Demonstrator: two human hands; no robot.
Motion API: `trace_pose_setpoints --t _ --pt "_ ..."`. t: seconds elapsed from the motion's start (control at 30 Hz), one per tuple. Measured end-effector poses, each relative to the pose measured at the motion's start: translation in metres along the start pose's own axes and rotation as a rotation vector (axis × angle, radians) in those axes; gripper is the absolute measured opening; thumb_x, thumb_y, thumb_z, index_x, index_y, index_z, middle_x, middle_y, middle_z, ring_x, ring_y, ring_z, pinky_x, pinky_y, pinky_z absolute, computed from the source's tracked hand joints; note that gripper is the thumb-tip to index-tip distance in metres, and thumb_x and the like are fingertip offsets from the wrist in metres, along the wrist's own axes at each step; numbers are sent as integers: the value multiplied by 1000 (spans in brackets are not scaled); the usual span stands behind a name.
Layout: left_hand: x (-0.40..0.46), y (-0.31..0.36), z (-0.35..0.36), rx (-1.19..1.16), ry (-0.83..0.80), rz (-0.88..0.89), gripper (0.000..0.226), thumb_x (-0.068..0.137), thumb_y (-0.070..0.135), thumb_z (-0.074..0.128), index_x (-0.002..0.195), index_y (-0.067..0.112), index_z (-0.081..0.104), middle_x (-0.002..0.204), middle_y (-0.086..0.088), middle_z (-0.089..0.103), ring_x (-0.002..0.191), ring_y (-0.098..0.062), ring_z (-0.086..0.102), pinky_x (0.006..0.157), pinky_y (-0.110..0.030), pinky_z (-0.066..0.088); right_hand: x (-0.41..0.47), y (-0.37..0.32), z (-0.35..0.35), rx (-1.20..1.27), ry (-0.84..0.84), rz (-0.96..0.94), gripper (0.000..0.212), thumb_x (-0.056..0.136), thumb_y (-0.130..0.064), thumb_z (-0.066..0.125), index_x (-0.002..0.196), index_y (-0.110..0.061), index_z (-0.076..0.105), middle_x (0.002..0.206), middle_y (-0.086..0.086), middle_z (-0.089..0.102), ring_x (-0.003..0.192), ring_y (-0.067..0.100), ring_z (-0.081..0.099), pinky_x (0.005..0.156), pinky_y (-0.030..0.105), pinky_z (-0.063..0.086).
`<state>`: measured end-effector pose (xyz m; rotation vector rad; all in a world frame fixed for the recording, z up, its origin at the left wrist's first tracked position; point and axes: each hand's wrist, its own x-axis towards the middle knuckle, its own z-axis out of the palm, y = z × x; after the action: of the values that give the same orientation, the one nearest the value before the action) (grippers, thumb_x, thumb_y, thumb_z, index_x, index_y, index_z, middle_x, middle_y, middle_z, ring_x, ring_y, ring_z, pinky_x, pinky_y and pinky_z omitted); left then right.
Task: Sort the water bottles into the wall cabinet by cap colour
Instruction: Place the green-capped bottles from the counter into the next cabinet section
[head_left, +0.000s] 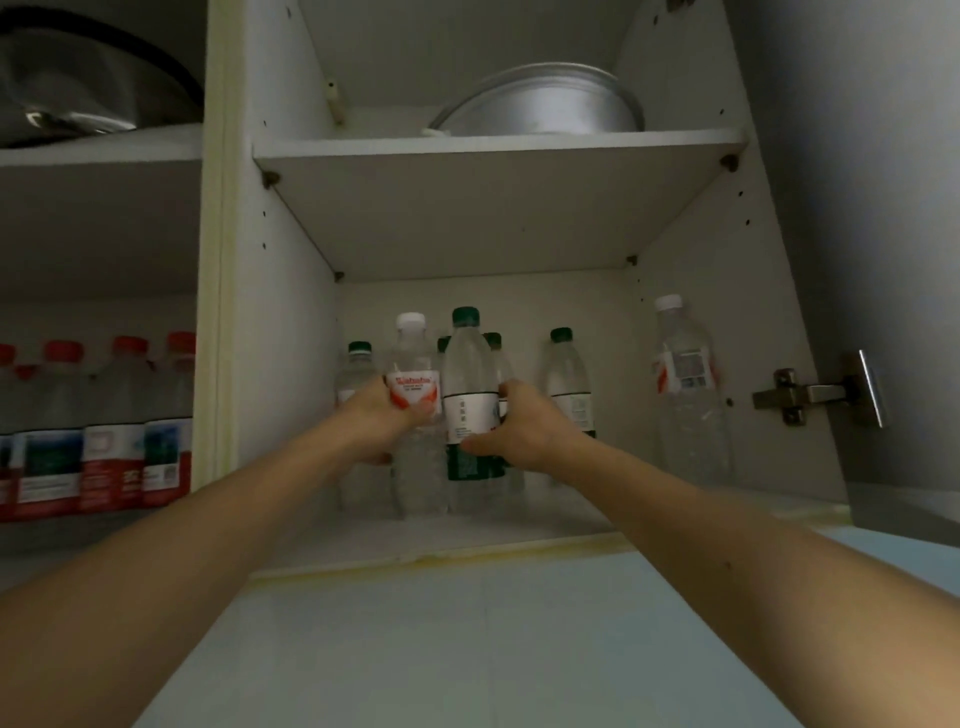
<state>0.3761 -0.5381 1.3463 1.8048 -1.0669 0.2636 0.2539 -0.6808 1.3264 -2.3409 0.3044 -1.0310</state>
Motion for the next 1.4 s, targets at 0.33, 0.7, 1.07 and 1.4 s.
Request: trace_pose_setpoints --t 0.33,0.7,1.07,1.4 --pt "-14 -20 -15 -22 129 46 10 101 34 56 110 37 57 107 9 64 100 -10 61 77 -28 50 8 -22 32 7 -26 -49 55 83 -25 82 127 -15 52 122 7 64 110 25 64 93 40 57" --pt "-25 26 21 377 540 515 83 89 39 72 155 15 28 160 -10 15 146 -30 21 117 -51 31 -10 22 -48 -94 483 -146 32 101 -26 58 129 -10 60 125 6 62 115 19 57 92 29 47" --pt "33 75 122 516 145 563 102 82 46 79 159 30 14 159 -9 17 145 -29 17 116 -52 31 -29 85 -98 -219 606 45 74 93 -21 65 155 -16 25 158 13 21 141 37 29 111 47 35" --pt "85 76 161 691 -17 355 116 76 52 82 159 39 1 160 -17 7 145 -40 16 115 -54 31 -18 94 -107 -158 593 87 77 89 -35 72 151 -15 29 148 14 39 136 37 35 110 51 37"
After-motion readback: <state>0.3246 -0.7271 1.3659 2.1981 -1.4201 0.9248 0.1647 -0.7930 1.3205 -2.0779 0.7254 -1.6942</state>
